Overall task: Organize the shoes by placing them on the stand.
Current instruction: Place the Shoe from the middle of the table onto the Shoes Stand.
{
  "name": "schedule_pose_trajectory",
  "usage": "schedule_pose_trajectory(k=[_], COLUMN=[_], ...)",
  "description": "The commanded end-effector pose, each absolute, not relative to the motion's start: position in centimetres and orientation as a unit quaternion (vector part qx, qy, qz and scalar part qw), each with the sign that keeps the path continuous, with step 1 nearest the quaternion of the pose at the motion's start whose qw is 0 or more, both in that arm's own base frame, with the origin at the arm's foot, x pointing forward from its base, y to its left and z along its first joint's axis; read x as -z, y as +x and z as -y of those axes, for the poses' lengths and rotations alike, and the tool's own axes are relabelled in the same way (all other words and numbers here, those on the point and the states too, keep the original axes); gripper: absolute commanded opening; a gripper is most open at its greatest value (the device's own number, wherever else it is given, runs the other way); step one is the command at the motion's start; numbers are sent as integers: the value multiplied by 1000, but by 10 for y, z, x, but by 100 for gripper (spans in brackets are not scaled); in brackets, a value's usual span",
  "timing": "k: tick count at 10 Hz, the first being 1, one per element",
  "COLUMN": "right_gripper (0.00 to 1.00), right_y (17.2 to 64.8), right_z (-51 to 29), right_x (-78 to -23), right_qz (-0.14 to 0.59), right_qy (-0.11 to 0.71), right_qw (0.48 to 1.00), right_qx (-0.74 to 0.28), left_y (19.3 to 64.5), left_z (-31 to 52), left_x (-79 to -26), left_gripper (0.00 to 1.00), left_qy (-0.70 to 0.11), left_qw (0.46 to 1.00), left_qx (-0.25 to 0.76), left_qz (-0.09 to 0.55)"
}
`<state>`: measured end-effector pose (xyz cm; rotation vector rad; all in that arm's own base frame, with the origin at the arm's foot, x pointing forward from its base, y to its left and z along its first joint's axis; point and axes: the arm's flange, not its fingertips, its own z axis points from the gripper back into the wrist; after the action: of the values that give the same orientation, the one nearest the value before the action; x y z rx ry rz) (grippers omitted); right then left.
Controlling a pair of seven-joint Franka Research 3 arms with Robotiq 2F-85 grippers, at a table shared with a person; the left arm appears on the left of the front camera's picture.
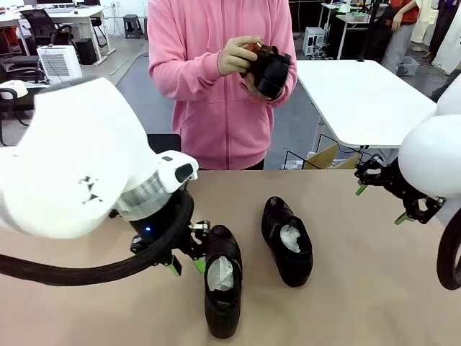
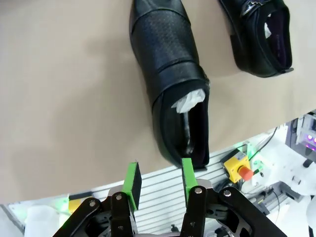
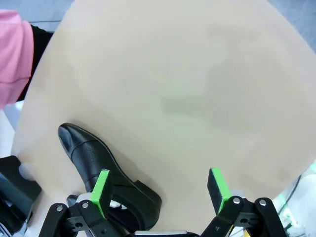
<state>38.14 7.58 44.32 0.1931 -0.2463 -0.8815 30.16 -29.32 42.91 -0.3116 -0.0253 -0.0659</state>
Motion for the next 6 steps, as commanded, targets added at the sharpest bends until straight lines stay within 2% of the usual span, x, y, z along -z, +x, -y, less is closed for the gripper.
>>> schedule_pose_trajectory(k=[1,3,6], right_gripper=[100,100,100], right_y=[371,370,367], right_z=[-67,-64,-63], right_x=[-434,-432,-431], right_qz=[116,112,109], right_qy=[99,99,98], right_qw=[891,891,891], right_qx=[427,429,431], left_y=[313,312,314], left_z=[310,319,328], left_x=[-415,-396,-379], left_gripper=[46,46,46], left_qy=[-141,-124,-109], left_qw=[989,990,992], left_qx=[32,67,55], left_qz=[5,-6,-8])
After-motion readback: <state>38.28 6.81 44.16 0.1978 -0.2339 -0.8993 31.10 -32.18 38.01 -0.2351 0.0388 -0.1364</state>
